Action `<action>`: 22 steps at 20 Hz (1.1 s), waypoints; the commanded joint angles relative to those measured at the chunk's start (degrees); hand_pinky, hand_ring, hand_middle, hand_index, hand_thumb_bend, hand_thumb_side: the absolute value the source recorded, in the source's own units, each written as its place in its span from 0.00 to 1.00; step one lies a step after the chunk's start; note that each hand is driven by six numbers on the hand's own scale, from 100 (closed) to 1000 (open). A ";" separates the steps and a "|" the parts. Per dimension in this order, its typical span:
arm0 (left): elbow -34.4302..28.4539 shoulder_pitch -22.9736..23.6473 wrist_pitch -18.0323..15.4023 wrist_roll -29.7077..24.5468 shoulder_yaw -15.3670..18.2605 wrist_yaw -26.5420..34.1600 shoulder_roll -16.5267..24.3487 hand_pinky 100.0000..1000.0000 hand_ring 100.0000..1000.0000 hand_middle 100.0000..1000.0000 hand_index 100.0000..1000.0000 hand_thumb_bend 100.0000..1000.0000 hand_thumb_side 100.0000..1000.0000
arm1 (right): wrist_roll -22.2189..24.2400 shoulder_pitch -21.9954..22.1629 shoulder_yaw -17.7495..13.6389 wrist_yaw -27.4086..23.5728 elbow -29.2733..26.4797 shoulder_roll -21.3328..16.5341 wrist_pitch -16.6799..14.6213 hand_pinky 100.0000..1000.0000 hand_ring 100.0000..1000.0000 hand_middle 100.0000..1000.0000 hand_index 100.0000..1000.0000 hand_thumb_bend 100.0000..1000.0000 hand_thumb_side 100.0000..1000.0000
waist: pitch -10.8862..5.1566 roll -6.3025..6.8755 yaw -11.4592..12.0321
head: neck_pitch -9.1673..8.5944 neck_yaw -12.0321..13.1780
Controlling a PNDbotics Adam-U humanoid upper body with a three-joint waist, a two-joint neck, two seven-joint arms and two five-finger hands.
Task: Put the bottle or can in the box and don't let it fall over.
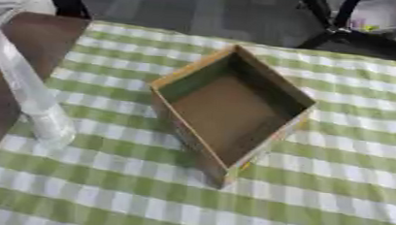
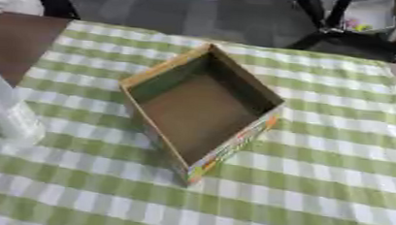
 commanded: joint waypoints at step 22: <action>4.67 -2.83 -2.42 -5.28 -1.79 -9.49 5.51 1.00 1.00 0.98 1.00 0.23 0.42 | 0.34 -0.18 -0.27 0.29 -1.03 -0.58 0.51 0.91 1.00 1.00 1.00 0.00 0.56 | -0.26 0.15 -0.04 | -1.50 1.28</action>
